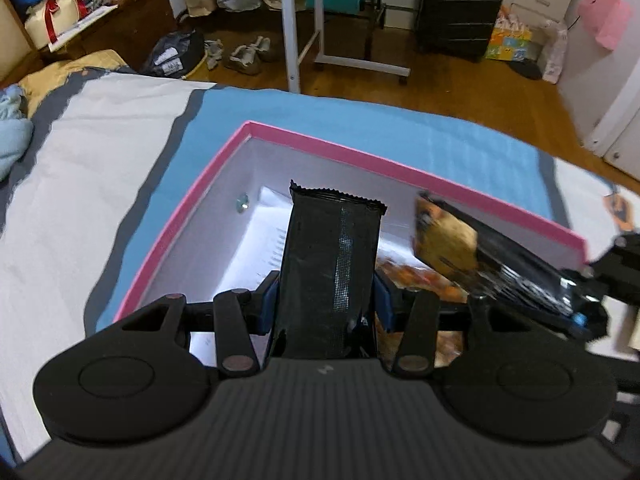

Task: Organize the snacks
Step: 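Carry the dark pack in each gripper over the pink box, then open both grippers to drop the dark packs into the pink box, then move both grippers back to the cream noodle bag on the bed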

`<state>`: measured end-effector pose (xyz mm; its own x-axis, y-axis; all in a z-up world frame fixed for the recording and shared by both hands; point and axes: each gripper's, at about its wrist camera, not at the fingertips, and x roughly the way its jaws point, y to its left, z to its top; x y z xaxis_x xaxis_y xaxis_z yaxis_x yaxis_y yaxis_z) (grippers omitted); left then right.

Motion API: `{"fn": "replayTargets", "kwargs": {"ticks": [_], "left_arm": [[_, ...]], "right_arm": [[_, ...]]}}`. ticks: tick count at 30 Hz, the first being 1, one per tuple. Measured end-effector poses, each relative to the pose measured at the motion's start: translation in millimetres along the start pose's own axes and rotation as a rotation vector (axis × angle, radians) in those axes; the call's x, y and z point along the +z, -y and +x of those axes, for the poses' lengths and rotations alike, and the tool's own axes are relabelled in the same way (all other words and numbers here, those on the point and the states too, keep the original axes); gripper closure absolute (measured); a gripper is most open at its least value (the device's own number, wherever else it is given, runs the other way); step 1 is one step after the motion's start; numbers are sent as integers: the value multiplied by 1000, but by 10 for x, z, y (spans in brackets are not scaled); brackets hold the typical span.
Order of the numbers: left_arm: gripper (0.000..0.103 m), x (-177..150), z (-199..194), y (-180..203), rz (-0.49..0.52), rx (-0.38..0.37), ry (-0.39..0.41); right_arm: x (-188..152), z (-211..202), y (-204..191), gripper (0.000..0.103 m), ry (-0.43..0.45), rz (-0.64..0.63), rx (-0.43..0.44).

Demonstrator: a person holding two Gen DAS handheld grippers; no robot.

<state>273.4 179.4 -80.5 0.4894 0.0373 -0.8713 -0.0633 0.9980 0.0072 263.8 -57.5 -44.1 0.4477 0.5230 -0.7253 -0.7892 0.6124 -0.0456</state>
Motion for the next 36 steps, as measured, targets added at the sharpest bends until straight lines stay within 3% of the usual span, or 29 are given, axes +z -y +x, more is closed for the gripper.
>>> {"fn": "replayTargets", "kwargs": {"ticks": [5,12,15,17,21,25,30,34,36], "left_arm": [[57,44,219,-55,7,17,-32],[54,32,373,-144,-14,51,-59],[49,30,309,-156,8,41,-20],[43,15,227,-162,25,41,15],[34,-48,-25,-184,41,15,61],[25,-174,-334,-172,64,-56,42],[21,-341,-790,-48,125,-113,40],[13,-460,-1184,89,181,-135,84],[12,-503,-1329,182,248,-146,53]], "right_arm": [[-59,133,-13,86,-47,-61,35],[-28,216,-175,84,-66,-201,2],[-20,163,-225,69,-45,-210,2],[-33,82,-235,45,-13,-203,3],[-93,-229,-197,44,68,-131,22],[-202,-554,-114,40,120,-29,36],[-346,-942,-55,39,118,72,33],[-453,-1262,-74,29,138,109,26],[-484,-1392,-119,27,144,93,20]]}}
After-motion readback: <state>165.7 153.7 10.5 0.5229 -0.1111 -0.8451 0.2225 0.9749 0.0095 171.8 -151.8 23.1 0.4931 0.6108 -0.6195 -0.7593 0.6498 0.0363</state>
